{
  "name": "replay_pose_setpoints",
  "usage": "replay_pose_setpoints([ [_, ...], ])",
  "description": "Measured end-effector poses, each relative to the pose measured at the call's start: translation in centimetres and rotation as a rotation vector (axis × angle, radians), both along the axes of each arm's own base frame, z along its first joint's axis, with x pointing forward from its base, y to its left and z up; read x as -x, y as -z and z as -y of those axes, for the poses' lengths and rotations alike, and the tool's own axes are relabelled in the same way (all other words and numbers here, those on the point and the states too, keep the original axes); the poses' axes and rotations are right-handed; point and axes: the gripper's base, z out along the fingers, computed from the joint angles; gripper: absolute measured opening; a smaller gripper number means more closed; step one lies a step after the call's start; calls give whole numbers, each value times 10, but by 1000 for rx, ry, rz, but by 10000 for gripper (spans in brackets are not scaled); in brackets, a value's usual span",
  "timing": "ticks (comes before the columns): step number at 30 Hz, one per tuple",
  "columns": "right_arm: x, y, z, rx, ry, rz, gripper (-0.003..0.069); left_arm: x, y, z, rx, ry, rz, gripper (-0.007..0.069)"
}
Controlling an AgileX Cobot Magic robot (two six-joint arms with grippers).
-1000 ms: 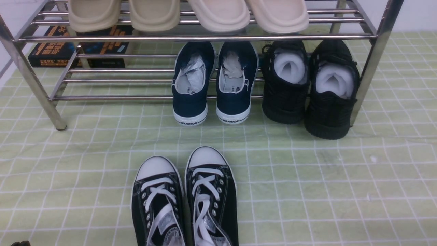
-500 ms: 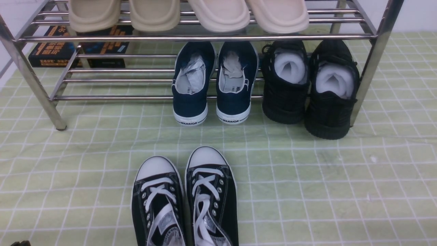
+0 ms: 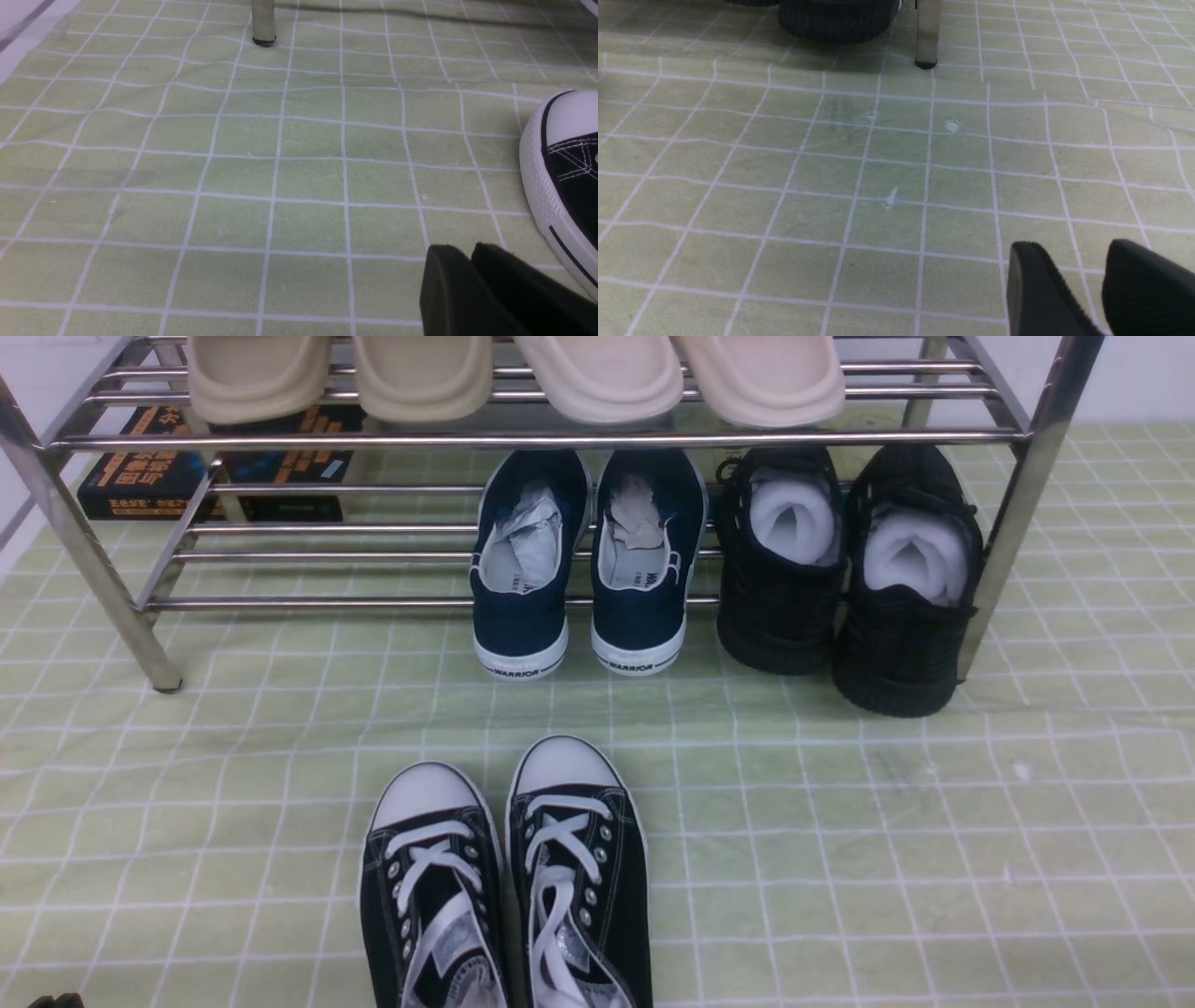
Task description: Take the shoes off the shelf with your hand from the green coffee tablecloth.
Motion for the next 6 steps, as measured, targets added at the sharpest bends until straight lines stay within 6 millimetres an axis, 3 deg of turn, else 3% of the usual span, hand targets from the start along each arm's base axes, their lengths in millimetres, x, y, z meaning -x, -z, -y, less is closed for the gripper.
replay_pose_setpoints([
  [6, 0, 0, 0, 0, 0, 0, 240, 0, 0, 0, -1, 0, 0, 98],
])
